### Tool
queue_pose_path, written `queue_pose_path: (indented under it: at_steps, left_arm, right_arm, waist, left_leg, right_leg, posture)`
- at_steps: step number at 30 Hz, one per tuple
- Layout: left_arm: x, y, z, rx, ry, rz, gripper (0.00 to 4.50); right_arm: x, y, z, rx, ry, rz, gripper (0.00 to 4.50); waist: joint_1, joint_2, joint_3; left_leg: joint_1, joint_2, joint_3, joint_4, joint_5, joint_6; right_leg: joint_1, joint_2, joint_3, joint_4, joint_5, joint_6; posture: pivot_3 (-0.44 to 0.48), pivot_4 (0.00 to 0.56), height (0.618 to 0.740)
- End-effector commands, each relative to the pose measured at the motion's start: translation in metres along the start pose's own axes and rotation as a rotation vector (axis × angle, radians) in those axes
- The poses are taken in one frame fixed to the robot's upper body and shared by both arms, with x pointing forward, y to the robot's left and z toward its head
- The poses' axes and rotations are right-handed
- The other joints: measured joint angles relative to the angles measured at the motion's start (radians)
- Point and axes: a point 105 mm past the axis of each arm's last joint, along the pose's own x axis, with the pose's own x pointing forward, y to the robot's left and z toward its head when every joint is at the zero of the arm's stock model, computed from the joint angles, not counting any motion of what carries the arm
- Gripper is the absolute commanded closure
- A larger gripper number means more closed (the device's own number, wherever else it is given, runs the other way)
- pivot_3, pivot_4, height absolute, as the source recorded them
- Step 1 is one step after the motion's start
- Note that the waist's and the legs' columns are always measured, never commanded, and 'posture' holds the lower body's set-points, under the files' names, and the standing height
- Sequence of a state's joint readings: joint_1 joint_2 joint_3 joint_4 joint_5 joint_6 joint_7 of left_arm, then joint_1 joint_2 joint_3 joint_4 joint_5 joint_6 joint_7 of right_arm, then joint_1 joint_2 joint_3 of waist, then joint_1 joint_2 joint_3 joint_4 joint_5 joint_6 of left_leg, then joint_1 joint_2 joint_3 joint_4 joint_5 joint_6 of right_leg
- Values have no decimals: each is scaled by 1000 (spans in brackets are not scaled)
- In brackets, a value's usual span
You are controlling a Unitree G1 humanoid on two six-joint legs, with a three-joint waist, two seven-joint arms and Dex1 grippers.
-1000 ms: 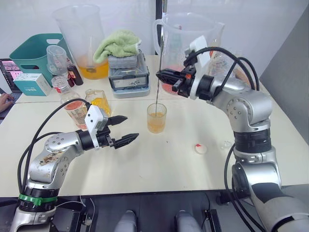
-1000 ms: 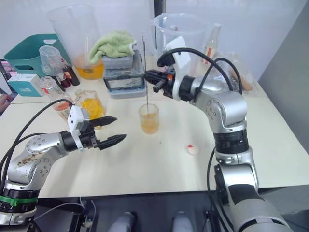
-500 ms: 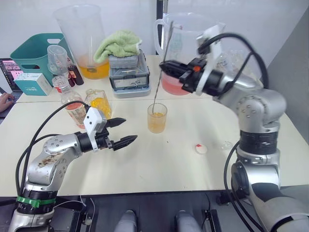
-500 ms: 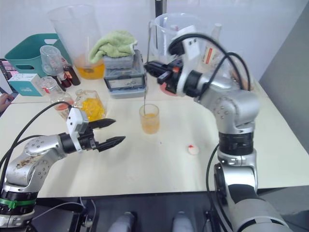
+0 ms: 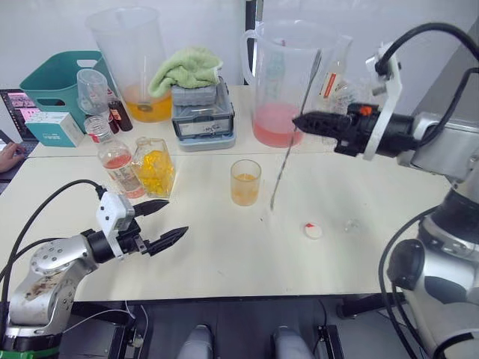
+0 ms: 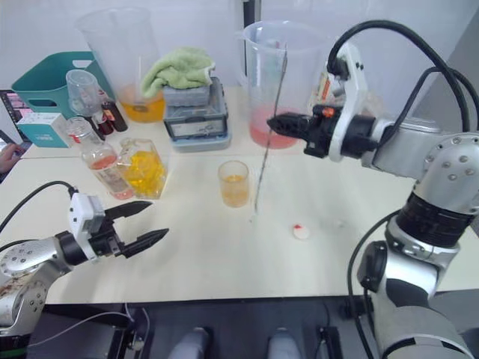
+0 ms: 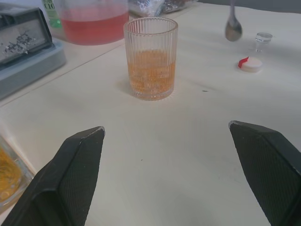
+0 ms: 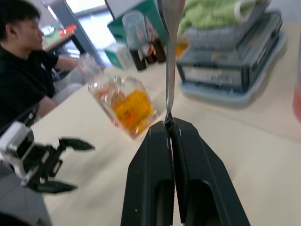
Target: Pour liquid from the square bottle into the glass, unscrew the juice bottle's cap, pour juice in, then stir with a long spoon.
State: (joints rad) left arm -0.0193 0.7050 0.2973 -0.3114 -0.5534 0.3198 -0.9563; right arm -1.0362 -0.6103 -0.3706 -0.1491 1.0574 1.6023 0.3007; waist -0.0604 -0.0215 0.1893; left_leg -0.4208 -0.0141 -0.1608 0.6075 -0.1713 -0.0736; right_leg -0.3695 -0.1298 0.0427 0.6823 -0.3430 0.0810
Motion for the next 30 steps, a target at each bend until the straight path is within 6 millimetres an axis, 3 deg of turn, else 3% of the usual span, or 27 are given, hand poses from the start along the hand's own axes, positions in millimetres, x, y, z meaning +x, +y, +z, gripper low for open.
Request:
queue_pose_path:
  at_steps: [1,5,8,14,19,24,29,30]
  left_arm:
    - [-3,-2,13,60,-39,-9,13]
    - [1,-7,11,59,-26,-40,13]
    - [-1,-10,11,43,-16,-49,13]
    - [-8,-12,7,36,15,-55,13]
    - [-7,-14,9,33,13,-55,13]
    - [-11,-15,10,21,14,-53,13]
    - [-17,-16,11,1,12,-46,13]
    - [-19,-15,10,-6,12,-39,1]
  right_arm:
    - [4,-1,-19,26,119,12,4500]
    - [27,-11,-45,130,219,-3,4500]
    - [38,-20,-53,211,239,-19,4500]
    - [59,-40,-91,374,353,-101,4500]
    - [73,-67,-126,462,412,-254,4500]
    - [84,-85,-150,501,414,-335,4500]
    - [80,-98,-161,470,404,-375,4500]
    - [79,-97,-158,467,390,-362,4183]
  waist:
    - [0,0,0]
    - [-13,0,0]
    - [-11,0,0]
    - [-9,0,0]
    - [-9,0,0]
    - [-11,1,0]
    - [-12,1,-1]
    - [-10,1,-1]
  left_leg:
    - [0,0,0,0,0,0]
    - [0,0,0,0,0,0]
    - [-1,0,0,-1,0,1]
    - [-1,0,0,0,0,1]
    - [-1,0,0,0,0,1]
    - [-1,0,0,0,0,1]
    - [4,0,0,-1,0,1]
    - [5,0,0,-1,0,1]
  right_leg:
    - [0,0,0,0,0,0]
    - [0,0,0,0,0,0]
    - [-1,0,0,0,0,0]
    - [-1,0,0,0,0,0]
    - [-1,0,0,0,0,0]
    - [-1,0,0,0,0,0]
    - [2,0,0,1,0,0]
    - [3,0,0,1,0,0]
  posture:
    - [0,150,740]
    - [0,150,740]
    - [0,150,740]
    - [0,150,740]
    - [0,150,740]
    - [0,150,740]
    - [0,150,740]
    - [0,150,740]
